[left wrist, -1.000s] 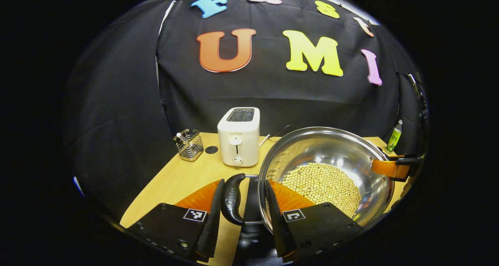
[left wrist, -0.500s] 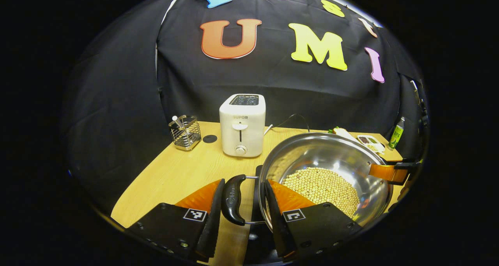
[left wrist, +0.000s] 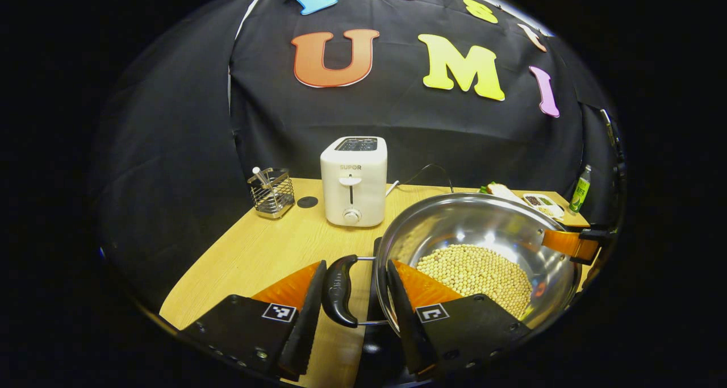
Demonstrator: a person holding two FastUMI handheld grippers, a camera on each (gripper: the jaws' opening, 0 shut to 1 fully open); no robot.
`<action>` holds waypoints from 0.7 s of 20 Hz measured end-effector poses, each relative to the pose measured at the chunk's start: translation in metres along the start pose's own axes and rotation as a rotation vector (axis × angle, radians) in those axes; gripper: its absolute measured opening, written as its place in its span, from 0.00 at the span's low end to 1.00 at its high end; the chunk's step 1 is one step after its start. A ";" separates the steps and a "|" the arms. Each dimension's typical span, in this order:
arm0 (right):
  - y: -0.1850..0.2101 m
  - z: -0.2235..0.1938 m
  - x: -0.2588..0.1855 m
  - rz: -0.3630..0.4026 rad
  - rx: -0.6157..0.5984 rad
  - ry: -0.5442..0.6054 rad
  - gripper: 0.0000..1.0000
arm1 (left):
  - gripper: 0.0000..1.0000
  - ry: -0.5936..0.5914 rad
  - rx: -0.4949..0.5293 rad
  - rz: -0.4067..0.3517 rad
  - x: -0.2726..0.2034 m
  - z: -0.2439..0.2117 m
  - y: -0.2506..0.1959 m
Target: First push the handle of the pot to place it horizontally, then grasp the pot with both hands and set it on the induction cooktop.
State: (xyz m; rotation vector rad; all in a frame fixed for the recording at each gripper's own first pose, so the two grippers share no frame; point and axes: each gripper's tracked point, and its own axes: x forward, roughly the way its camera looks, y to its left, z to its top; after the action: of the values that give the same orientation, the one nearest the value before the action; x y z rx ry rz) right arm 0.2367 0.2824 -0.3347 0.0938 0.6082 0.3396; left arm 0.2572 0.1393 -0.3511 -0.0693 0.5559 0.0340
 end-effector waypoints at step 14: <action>-0.030 0.055 -0.156 0.048 0.024 -0.351 0.97 | 0.89 -0.308 -0.013 0.045 -0.136 0.073 -0.043</action>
State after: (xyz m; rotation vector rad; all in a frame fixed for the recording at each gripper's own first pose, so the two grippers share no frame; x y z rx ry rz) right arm 0.1569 0.2023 -0.2108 0.1866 0.2632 0.3522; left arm 0.1820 0.1002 -0.2148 -0.0623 0.2491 0.0903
